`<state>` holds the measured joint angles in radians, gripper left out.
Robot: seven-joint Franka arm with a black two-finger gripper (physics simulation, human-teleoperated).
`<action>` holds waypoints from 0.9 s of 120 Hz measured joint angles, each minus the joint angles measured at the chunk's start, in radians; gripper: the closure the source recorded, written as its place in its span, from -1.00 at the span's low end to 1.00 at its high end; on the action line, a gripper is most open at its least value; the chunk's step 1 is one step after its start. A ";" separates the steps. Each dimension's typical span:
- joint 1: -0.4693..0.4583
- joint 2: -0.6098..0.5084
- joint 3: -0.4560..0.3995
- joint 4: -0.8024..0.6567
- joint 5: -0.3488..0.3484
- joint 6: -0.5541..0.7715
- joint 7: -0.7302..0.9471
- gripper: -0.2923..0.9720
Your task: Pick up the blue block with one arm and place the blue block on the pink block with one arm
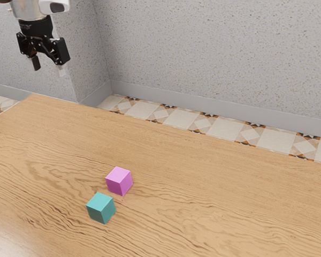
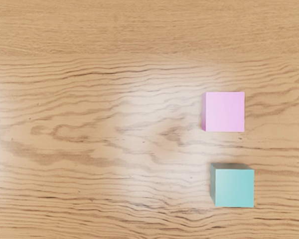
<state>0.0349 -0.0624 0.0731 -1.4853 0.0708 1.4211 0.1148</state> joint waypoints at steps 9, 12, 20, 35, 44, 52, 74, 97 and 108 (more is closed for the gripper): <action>-0.002 0.000 0.003 0.000 -0.002 0.000 0.003 -0.54; -0.003 0.000 0.004 0.000 -0.003 0.000 0.004 -0.54; -0.001 0.000 0.006 0.000 -0.005 0.000 0.006 -0.54; 0.003 -0.029 0.006 0.059 0.003 -0.016 0.009 -0.54; 0.013 -0.167 -0.045 0.149 0.014 -0.077 0.009 -0.54; 0.003 -0.394 -0.123 -0.069 0.012 -0.085 0.003 -0.54; 0.000 -0.581 -0.155 -0.779 -0.049 0.150 -0.018 -0.54; -0.002 -0.404 -0.193 -0.952 -0.111 0.450 -0.067 -0.54; 0.001 -0.358 -0.223 -1.004 -0.152 0.587 -0.098 -0.54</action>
<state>0.0361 -0.4204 -0.1494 -2.4889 -0.0817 2.0082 0.0171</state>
